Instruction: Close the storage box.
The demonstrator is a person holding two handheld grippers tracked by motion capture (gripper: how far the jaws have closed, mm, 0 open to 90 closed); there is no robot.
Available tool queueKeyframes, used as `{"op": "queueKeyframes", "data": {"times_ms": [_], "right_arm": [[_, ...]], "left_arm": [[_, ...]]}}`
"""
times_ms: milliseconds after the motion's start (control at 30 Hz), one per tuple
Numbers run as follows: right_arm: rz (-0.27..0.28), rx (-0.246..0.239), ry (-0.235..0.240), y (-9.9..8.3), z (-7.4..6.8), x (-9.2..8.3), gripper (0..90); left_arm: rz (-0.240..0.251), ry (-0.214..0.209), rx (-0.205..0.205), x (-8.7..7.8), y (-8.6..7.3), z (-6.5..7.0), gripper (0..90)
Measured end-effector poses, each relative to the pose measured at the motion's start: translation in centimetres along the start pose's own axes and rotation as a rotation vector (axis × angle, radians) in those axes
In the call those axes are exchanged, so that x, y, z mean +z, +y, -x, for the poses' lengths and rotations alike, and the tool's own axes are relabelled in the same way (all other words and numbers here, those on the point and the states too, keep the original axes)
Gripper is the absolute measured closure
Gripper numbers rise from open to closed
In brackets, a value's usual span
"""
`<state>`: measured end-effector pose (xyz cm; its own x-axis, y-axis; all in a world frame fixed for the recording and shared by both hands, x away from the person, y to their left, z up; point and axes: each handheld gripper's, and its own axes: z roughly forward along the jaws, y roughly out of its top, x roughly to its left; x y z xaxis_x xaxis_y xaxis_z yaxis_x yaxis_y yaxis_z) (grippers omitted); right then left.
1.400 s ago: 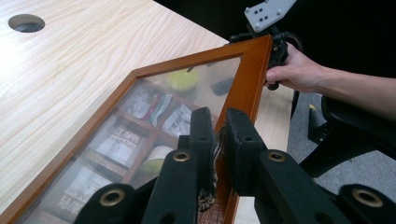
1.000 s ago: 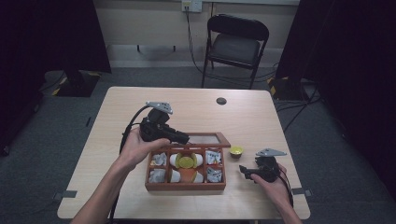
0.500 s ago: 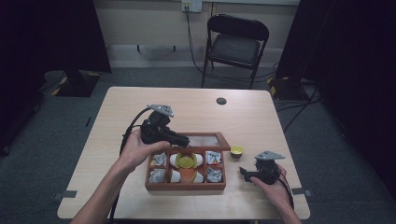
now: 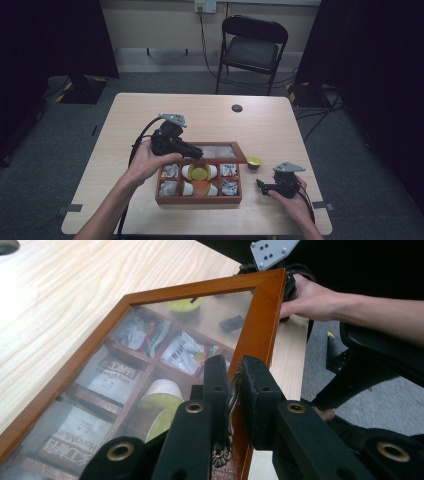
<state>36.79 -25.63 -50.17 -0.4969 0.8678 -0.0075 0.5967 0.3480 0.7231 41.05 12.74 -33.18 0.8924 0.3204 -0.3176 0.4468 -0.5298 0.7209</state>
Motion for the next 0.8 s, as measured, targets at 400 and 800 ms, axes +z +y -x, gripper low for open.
{"op": "queueKeyframes", "data": {"times_ms": [400,800], "right_arm": [[-0.003,-0.002,0.001,0.0,0.0,0.0,14.8],[-0.003,-0.002,0.002,0.0,0.0,0.0,14.8]], "left_arm": [[-0.024,0.005,0.026,0.5,-0.6,0.5,82.0],[-0.042,0.015,0.056,0.9,-1.0,1.0,82.0]]}}
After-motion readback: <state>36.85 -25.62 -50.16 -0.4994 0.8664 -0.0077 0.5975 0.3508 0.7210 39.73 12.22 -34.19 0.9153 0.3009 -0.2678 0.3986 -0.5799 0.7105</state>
